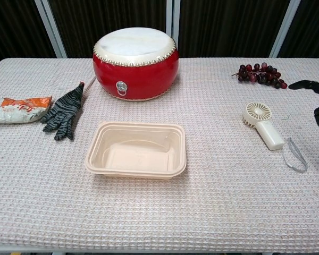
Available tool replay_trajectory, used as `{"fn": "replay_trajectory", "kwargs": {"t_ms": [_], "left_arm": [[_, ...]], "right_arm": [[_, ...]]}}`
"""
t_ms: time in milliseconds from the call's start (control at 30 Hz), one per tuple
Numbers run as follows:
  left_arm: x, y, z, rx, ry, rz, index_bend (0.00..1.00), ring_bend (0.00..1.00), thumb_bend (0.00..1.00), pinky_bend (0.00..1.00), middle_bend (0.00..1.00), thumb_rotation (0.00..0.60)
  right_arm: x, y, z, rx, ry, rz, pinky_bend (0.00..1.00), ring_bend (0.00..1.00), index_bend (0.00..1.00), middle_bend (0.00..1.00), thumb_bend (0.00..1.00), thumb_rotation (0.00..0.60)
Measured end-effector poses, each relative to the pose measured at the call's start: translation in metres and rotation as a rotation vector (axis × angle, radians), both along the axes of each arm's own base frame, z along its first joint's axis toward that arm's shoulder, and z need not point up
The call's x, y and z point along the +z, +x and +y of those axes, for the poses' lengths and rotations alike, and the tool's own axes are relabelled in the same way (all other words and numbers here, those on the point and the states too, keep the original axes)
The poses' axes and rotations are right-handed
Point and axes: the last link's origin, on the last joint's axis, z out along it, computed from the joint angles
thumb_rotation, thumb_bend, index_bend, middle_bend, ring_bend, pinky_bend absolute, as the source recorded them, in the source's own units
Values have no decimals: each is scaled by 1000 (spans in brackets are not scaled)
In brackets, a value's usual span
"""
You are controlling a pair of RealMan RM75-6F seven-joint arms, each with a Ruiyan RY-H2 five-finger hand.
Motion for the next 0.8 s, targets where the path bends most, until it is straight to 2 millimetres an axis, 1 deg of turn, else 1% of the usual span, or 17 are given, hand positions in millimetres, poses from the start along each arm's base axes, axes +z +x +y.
{"fn": "replay_trajectory", "kwargs": {"t_ms": [100,200,267,300,333,367,433,467,500,533,567,600,633,800], "left_arm": [[-1,2,0,-6,-3,-2,135,0,0,160,99,600],[-3,5,0,-12,-7,-2,135,0,0,160,99,600],[-3,7,0,-16,-9,-3,136,0,0,160,99,600],[-4,8,1,-18,-9,-4,135,0,0,160,99,600],[-4,9,1,-21,-10,-5,135,0,0,160,99,600],[-5,10,1,-23,-10,-4,135,0,0,160,99,600],[-6,13,1,-29,-12,-2,136,0,0,160,98,600],[-7,14,1,-31,-13,-2,136,0,0,160,99,600],[-7,16,2,-34,-14,-2,136,0,0,160,99,600],[-8,18,2,-39,-15,-2,136,0,0,160,99,600],[-9,20,2,-43,-16,-1,135,0,0,160,99,600],[-9,21,3,-47,-17,-1,135,0,0,160,99,600],[-10,24,3,-53,-17,0,135,0,0,160,99,600],[-11,32,5,-65,-14,4,135,0,0,160,99,600]], "right_arm": [[15,-4,5,9,-57,-1,781,792,0,856,1000,600],[34,-14,12,4,-124,-7,780,787,0,846,1000,600],[46,-25,18,-8,-168,-7,752,732,0,774,999,600],[51,-30,21,-13,-186,-3,727,682,0,718,978,600],[57,-37,25,-18,-208,8,699,619,0,657,917,600],[61,-42,28,-23,-221,19,669,557,0,599,833,600],[67,-57,37,-43,-234,42,550,379,0,448,566,600],[70,-64,42,-56,-234,52,423,243,0,349,408,600],[72,-70,47,-69,-231,61,255,119,0,239,254,600],[74,-78,53,-83,-230,73,153,54,0,166,168,600],[77,-82,55,-86,-234,83,31,1,0,64,59,600],[79,-85,57,-85,-244,95,4,0,0,31,28,600],[82,-88,58,-79,-264,108,0,0,0,8,6,600],[94,-88,62,-20,-379,65,0,0,0,0,0,600]]}}
